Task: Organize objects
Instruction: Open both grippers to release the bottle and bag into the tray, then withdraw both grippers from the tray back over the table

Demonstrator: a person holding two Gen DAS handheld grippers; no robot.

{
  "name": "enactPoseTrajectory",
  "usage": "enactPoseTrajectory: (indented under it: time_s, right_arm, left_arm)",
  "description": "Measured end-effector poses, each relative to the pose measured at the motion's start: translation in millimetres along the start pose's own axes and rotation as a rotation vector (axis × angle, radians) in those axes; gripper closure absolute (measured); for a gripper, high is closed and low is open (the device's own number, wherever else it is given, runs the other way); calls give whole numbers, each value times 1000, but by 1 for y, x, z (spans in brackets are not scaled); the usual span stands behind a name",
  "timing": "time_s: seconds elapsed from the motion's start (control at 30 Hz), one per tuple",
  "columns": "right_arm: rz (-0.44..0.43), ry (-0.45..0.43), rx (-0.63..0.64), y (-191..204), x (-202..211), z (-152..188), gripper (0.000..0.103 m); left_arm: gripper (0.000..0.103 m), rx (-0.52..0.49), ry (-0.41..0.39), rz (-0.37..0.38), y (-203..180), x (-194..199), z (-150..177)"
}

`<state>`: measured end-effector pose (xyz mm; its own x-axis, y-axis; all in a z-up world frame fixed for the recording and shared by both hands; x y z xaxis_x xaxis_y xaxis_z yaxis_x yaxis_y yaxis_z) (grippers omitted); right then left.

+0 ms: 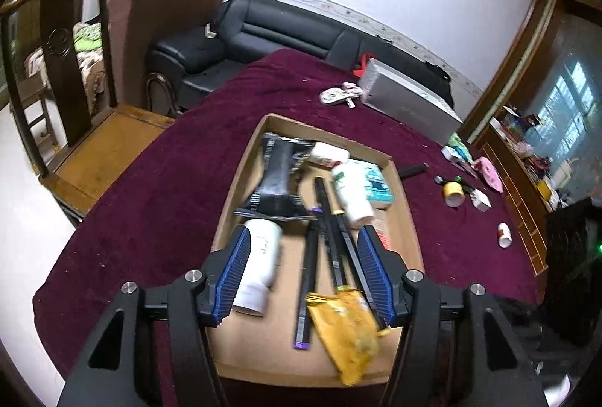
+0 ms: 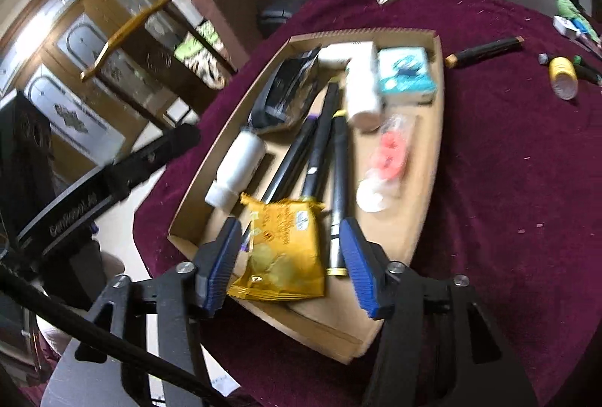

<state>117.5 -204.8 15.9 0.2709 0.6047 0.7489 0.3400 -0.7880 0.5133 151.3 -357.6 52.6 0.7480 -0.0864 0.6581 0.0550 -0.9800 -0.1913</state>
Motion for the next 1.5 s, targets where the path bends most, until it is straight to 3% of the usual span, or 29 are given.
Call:
enactPoseTrajectory:
  time_s: [0.23, 0.6, 0.87, 1.07, 1.13, 1.23, 1.27, 1.33, 1.4, 1.5]
  right_arm:
    - [22, -88, -114, -56, 37, -14, 42]
    - [137, -235, -344, -190, 114, -25, 43]
    - [245, -361, -439, -266, 158, -46, 43]
    - [284, -479, -447, -295, 188, -68, 43]
    - [343, -552, -412, -293, 199, -70, 43]
    - [530, -760, -298, -274, 227, -64, 42]
    - [621, -861, -246, -262, 240, -58, 40]
    - [726, -1003, -181, -245, 257, -49, 19]
    - [806, -1170, -98, -222, 274, -36, 17]
    - [837, -1248, -32, -208, 281, -32, 10]
  left_arm:
    - [47, -129, 5, 50, -61, 2, -7]
    - [47, -279, 113, 156, -168, -32, -3]
    - [47, -290, 197, 236, -218, -63, -5]
    - [47, -324, 175, 210, -251, -82, -28]
    - [47, -338, 176, 208, -259, -88, -30]
    - [47, -360, 167, 212, -269, -97, -30]
    - [47, -368, 162, 202, -272, -100, -30]
    - [47, -390, 140, 176, -277, -104, -32]
    - [47, -426, 102, 146, -283, -104, -35]
    - [47, -472, 65, 117, -294, -104, -39]
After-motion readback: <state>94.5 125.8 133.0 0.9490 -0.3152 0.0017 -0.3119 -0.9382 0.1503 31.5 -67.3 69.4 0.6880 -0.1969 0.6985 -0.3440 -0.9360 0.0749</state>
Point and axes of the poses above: each gripper's, at about its wrist camera, not at the fingertips, and x roughly against the way its jaws point, y to its left, z to its underside, the point moved 5 cm from there along -x, roughly the way its jaws point, and after that the axes turned 11 degrees about -x, right-handed, at the moved point
